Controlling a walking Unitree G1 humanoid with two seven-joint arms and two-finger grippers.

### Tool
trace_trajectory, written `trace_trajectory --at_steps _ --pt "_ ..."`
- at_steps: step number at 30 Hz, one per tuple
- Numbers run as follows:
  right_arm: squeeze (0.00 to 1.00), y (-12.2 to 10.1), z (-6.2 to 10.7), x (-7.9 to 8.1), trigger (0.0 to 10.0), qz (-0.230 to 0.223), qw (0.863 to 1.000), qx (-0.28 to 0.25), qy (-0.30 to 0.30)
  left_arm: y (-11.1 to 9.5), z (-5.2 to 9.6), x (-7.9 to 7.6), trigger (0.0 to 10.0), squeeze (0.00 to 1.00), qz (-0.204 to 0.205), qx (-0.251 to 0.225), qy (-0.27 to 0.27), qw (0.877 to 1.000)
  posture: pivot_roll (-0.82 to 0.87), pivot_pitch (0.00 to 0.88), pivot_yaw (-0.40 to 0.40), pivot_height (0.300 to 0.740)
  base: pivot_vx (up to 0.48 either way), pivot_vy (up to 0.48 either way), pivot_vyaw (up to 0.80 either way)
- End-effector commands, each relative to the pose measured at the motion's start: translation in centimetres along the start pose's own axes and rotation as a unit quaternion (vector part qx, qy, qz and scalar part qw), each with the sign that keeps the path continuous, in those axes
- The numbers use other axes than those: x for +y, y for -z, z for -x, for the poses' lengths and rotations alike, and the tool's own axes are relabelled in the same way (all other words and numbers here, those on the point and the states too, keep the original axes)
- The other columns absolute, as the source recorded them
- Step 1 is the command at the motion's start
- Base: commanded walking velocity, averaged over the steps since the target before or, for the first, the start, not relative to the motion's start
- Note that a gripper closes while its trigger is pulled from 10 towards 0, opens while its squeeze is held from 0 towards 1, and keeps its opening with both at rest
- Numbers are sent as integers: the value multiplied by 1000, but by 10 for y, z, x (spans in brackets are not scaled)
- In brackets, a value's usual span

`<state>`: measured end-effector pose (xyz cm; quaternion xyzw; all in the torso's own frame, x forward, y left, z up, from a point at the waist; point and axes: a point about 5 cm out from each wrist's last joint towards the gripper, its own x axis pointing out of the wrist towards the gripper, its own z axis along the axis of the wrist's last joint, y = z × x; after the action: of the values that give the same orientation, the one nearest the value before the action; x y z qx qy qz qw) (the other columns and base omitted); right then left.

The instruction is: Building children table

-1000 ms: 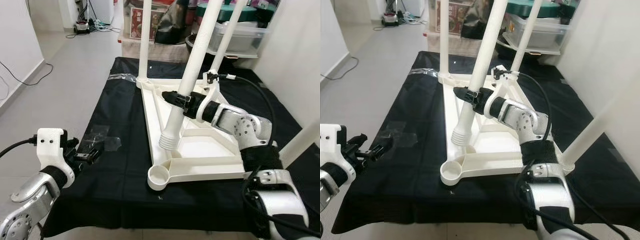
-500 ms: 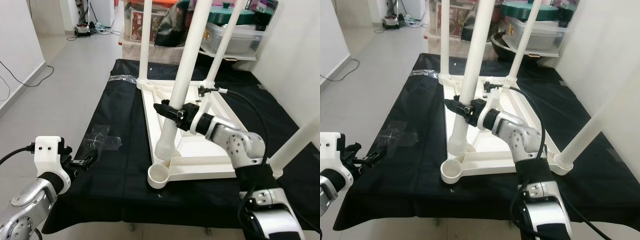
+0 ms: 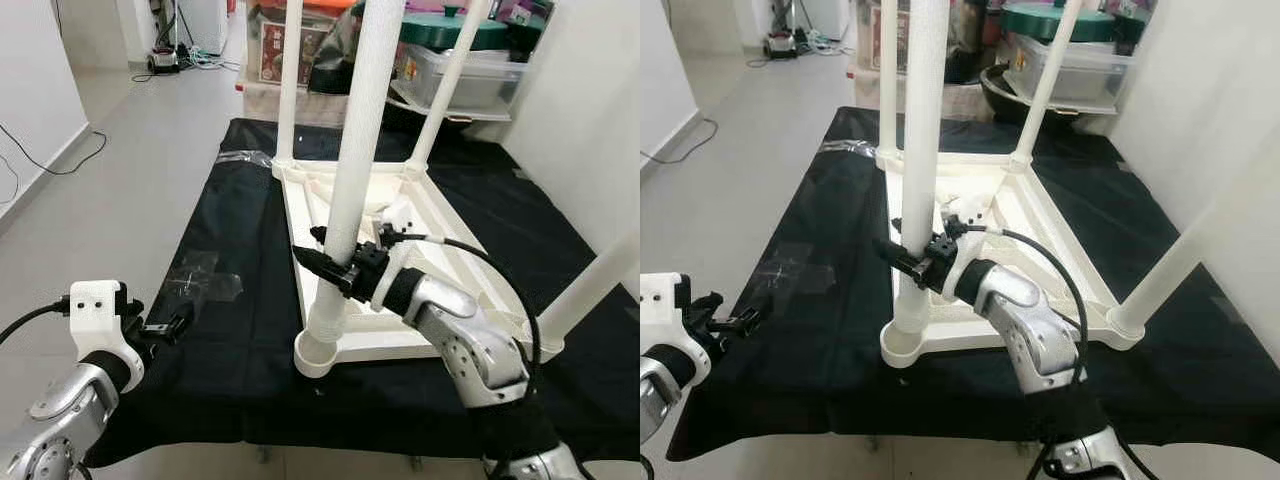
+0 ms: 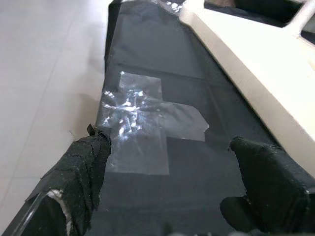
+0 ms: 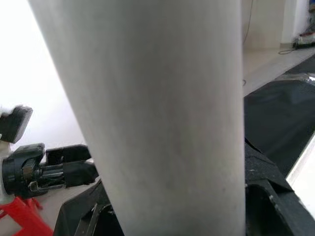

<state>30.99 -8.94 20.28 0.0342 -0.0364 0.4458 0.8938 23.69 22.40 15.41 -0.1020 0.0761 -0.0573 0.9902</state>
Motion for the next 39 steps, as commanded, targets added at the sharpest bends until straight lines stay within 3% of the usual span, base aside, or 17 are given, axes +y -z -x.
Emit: trace_trajectory --at_steps 1,3,4,7,8,9,13,14,16,22,35,36,37,39 --pt "0 -16 -11 -7 10000 -33 999 -28 33 -8 0 -22 10000 0 -19 -23 82 996 95 0 -104 740 0 0 0" --pt "0 -27 -24 -10 10000 -73 995 -50 53 -14 3 -46 10000 0 -45 -35 170 984 100 0 -102 740 0 0 0" --pt "0 -27 -24 -10 10000 -73 995 -50 53 -14 3 -46 10000 0 -45 -35 170 984 100 0 -102 740 0 0 0" --pt "0 -44 -48 -2 10000 -130 987 -83 38 -14 2 -68 10000 0 -116 -16 260 958 106 0 -104 740 0 0 0" --pt "0 -44 -48 -2 10000 -130 987 -83 38 -14 2 -68 10000 0 -116 -16 260 958 106 0 -104 740 0 0 0" --pt "0 -50 -59 10 10000 -140 986 -94 11 -13 1 -73 10000 0 -152 -3 293 944 110 0 -104 740 0 0 0" --pt "0 -51 -61 14 10000 -141 985 -95 1 -13 0 -73 10000 0 -160 1 301 940 110 0 -104 740 0 0 0" --pt "0 -52 -63 27 10000 -136 986 -87 -41 -16 -5 -68 10000 0 -186 0 292 938 113 0 -106 740 0 0 0" --pt "0 -53 -63 37 10000 -135 985 -78 -73 -20 -10 -61 10000 0 -211 -4 279 937 104 0 -100 740 0 0 0" --pt "0 -51 -60 43 10000 -120 987 -62 -92 -27 -13 -56 10000 0 -251 -6 256 933 97 0 -97 740 0 0 0" --pt "0 -50 -62 54 10000 -123 984 -57 -117 -24 -20 -70 10000 0 -221 -13 294 930 95 0 -94 740 0 0 0" --pt "0 -50 -62 58 10000 -121 984 -55 -122 -23 -22 -71 7255 0 -221 -11 298 929 96 0 -92 740 0 0 0" --pt "0 -49 -62 60 10000 -121 983 -54 -126 -22 -24 -71 0 0 -219 -8 299 929 94 0 -89 740 0 0 0" --pt "0 -49 -62 60 10000 -121 983 -54 -126 -22 -24 -71 0 0 -219 -8 299 929 94 0 -89 740 0 0 0"
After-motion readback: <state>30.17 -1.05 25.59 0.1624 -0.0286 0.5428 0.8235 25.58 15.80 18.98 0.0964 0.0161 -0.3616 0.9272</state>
